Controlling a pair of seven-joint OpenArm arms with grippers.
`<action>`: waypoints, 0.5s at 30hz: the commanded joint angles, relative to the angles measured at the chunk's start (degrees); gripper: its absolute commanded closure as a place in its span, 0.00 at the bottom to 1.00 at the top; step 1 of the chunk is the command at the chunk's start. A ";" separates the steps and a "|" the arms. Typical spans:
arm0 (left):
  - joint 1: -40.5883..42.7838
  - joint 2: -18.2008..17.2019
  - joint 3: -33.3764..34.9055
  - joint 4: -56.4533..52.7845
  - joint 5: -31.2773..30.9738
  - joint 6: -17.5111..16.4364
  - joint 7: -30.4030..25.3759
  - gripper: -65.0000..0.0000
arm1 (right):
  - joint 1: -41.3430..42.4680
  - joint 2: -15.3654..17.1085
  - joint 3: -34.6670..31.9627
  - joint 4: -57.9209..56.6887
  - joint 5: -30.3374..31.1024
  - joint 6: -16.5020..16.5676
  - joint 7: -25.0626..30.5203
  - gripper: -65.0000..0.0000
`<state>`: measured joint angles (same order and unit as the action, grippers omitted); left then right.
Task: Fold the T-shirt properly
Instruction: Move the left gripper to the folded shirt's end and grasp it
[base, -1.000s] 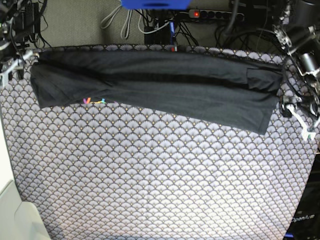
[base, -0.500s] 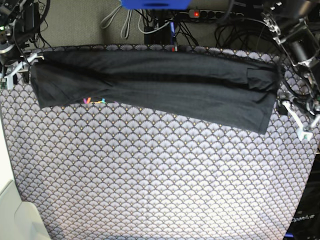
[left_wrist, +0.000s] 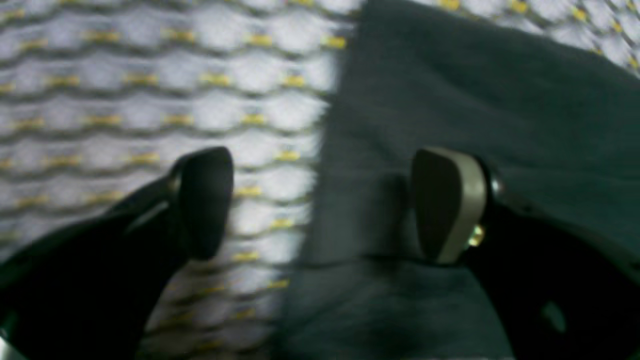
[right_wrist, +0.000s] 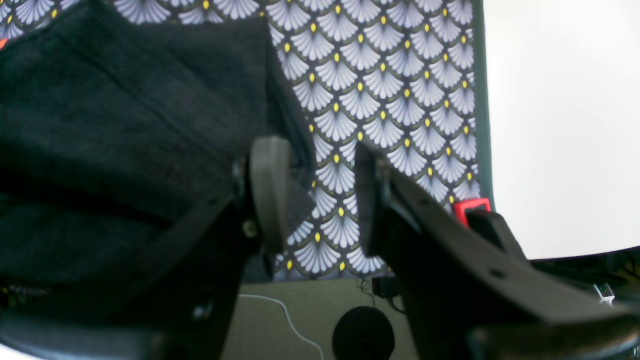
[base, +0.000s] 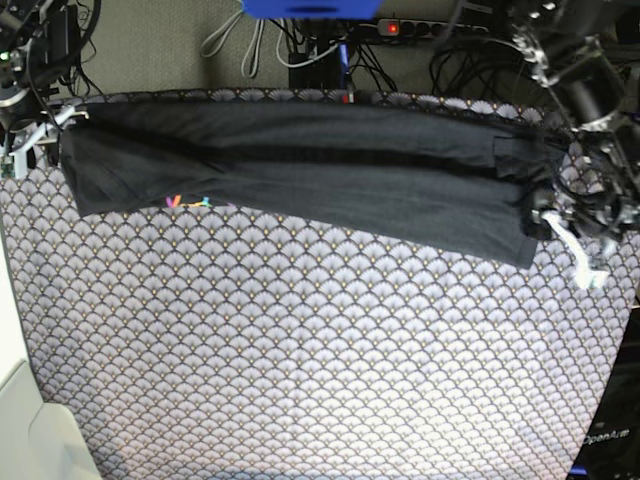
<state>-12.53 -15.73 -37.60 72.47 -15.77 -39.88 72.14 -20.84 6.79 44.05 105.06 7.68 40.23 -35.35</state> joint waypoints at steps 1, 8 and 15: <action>-0.87 -0.76 -0.07 1.16 -0.98 -0.12 -0.18 0.16 | -0.13 0.82 0.21 0.83 0.45 -0.23 1.38 0.65; 1.24 1.09 -0.15 1.34 -1.15 -0.12 0.78 0.16 | -0.13 0.82 0.21 0.83 0.45 -0.23 1.38 0.65; 1.77 0.74 -0.07 -1.13 -0.89 -0.12 0.17 0.16 | 0.05 0.82 0.21 0.83 0.45 -0.23 1.38 0.65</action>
<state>-10.09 -14.31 -37.63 70.89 -16.38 -39.92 72.18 -20.82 6.79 44.01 105.06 7.68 40.23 -35.35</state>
